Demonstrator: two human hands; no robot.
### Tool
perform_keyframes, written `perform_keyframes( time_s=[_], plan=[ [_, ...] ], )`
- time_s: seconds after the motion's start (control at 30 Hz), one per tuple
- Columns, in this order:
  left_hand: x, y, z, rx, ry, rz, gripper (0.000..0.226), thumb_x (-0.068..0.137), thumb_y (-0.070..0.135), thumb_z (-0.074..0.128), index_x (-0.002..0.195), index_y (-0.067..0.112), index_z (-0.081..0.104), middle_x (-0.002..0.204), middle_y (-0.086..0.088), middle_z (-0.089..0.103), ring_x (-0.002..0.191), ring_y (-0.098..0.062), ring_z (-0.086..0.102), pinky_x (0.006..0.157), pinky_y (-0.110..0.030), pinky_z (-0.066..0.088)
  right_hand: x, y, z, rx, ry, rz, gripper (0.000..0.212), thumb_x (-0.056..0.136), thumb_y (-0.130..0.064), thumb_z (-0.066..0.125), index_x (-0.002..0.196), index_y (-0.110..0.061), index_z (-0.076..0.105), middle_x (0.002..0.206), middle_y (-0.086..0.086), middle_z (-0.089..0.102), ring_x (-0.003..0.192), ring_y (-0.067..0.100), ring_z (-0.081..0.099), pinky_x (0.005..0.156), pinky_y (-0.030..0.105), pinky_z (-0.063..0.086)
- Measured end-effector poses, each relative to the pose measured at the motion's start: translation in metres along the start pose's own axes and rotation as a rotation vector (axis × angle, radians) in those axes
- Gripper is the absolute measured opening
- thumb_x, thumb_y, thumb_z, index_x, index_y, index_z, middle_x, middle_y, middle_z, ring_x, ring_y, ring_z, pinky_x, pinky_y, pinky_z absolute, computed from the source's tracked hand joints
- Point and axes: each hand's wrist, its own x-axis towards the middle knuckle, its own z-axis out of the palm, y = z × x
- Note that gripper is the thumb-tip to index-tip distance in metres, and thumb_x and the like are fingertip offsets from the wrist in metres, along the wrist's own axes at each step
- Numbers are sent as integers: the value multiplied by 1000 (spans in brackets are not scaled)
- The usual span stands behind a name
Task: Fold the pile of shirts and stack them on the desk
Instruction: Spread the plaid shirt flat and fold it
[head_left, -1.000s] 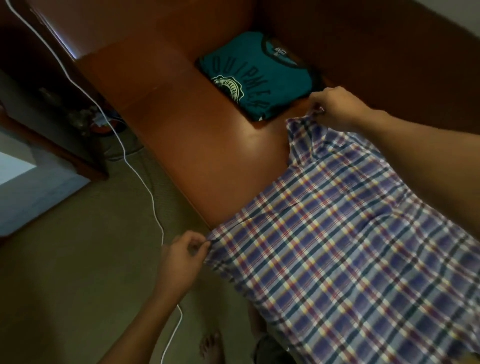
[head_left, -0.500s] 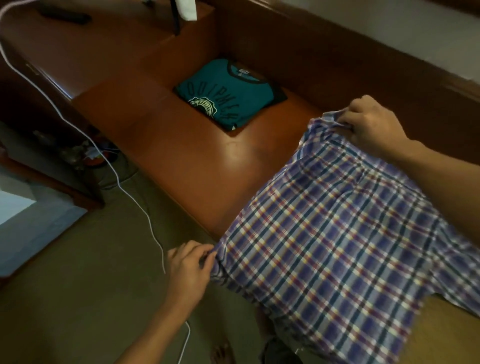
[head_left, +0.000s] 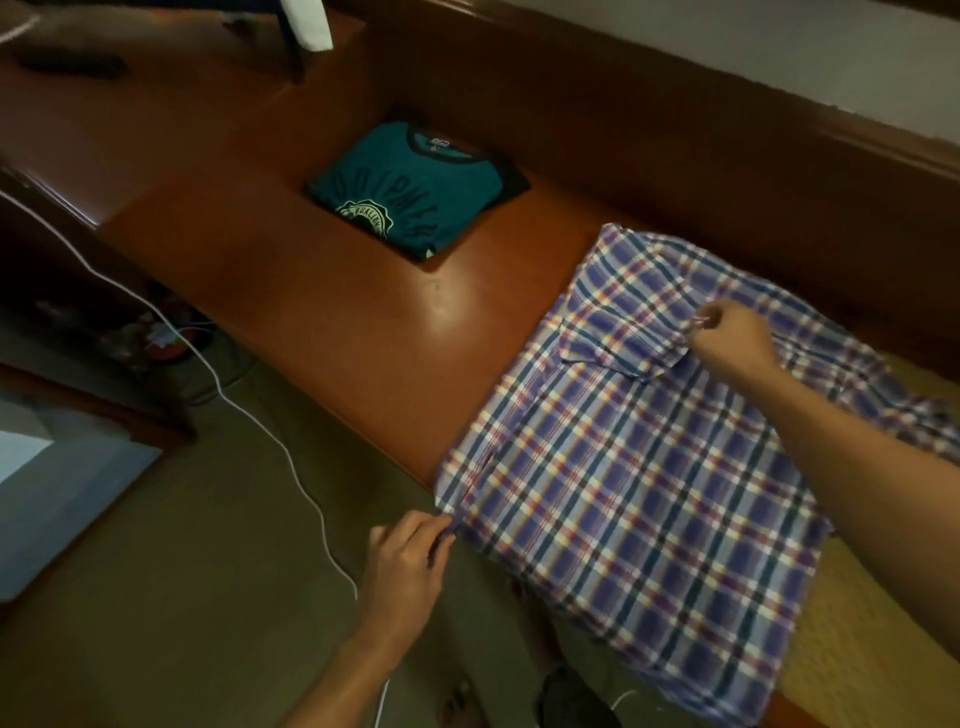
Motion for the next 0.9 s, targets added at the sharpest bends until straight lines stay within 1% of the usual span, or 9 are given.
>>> perform_keyframes(
  time_s=[0.07, 0.17, 0.23, 0.33, 0.47, 0.6, 0.73, 0.8, 0.9],
  plan=[
    [0, 0, 2, -2, 0, 8, 25, 90, 33, 58, 105, 21, 73, 96, 12, 66, 80, -7, 61, 71, -29, 34, 6, -12, 5, 88, 50, 100, 47, 96, -22, 63, 139, -7, 49, 82, 10, 63, 66, 22, 55, 61, 33, 46],
    [1, -1, 6, 0, 11, -1, 24, 89, 33, 58, 103, 20, 74, 95, 12, 65, 81, -6, 59, 71, -30, 35, 19, -29, 16, 172, 75, 275, 40, 98, -32, 66, 121, -1, 57, 89, 15, 65, 63, 21, 57, 56, 35, 49],
    [2, -2, 7, -4, -3, -20, 24, 89, 33, 58, 102, 21, 74, 93, 12, 65, 79, -7, 60, 71, -30, 36, 26, -38, 19, 210, 79, 383, 37, 98, -26, 66, 121, 1, 58, 98, 14, 66, 77, 26, 66, 69, 41, 57],
    [4, -5, 6, 2, -45, -49, 26, 88, 34, 56, 101, 20, 74, 90, 11, 64, 74, -11, 62, 69, -30, 35, 36, -38, 23, 208, 80, 472, 44, 99, -19, 65, 135, 2, 52, 110, 12, 65, 66, 22, 56, 54, 34, 47],
    [10, -9, -5, -15, -37, -102, 27, 88, 34, 56, 99, 19, 75, 88, 8, 63, 71, -16, 65, 67, -40, 48, 37, -38, 15, 253, 60, 343, 44, 91, -18, 72, 129, 0, 58, 124, 14, 66, 90, 28, 65, 76, 38, 55],
    [10, -5, -22, -58, 50, -87, 24, 92, 29, 57, 100, 14, 74, 90, 4, 62, 74, -18, 62, 65, -44, 52, 22, -46, -14, 279, 178, 205, 31, 92, -26, 73, 106, 1, 65, 93, 9, 63, 81, 26, 64, 76, 40, 53],
    [1, 4, -33, -63, 114, -75, 23, 94, 28, 58, 101, 12, 73, 95, 4, 63, 80, -13, 58, 67, -41, 54, 9, -38, -39, 344, 305, 168, 26, 91, -33, 67, 85, -8, 66, 86, 6, 61, 74, 22, 59, 65, 35, 45],
    [-4, 5, -30, -71, 102, -49, 23, 96, 28, 56, 103, 14, 72, 97, 4, 62, 82, -15, 60, 70, -41, 53, 3, -26, -40, 379, 336, 190, 21, 93, -33, 65, 86, -14, 60, 85, 6, 58, 74, 22, 56, 65, 35, 45],
    [-10, 1, -19, -55, -2, -22, 18, 94, 29, 56, 107, 23, 66, 99, 6, 60, 80, -19, 64, 72, -42, 49, -7, -3, -29, 325, 318, 255, 24, 95, -30, 64, 94, -6, 65, 91, 9, 64, 83, 26, 63, 76, 39, 52]
  ],
)
